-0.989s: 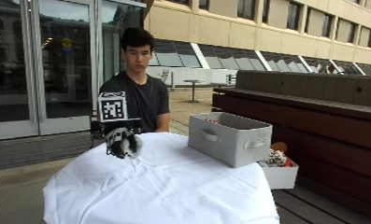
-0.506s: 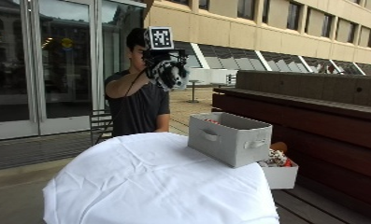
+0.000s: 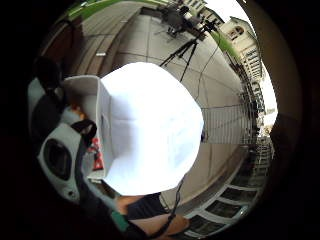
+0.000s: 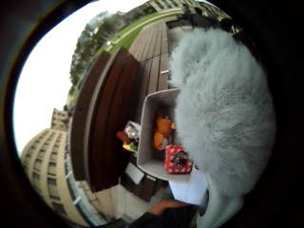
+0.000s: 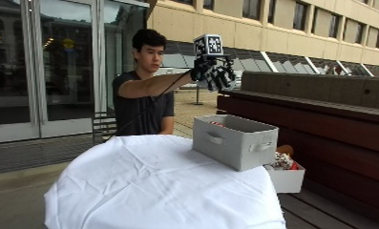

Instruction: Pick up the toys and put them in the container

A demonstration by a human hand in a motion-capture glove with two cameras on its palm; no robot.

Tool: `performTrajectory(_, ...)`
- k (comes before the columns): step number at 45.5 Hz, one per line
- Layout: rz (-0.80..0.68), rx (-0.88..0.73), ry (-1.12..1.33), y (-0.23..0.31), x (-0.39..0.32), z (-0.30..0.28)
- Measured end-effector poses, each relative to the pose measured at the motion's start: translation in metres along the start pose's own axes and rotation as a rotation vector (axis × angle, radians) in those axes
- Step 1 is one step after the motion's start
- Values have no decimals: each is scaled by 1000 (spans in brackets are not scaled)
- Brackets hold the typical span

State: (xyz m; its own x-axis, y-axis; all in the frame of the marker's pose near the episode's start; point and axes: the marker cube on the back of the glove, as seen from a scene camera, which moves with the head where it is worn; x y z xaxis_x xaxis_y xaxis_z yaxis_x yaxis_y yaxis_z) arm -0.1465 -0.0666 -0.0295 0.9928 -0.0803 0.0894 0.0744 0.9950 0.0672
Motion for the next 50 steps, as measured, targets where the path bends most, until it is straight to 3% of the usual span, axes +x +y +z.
performTrajectory(17, -120, -27, -1, 18, -89, 33)
performTrajectory(27, -114, -64, 25, 14, -94, 60)
performTrajectory(32, -106, -138, 42, 18, -96, 71)
performTrajectory(38, -137, -233, -119, 27, -105, 73)
performTrajectory(50, -188, -121, -33, 23, -82, 57)
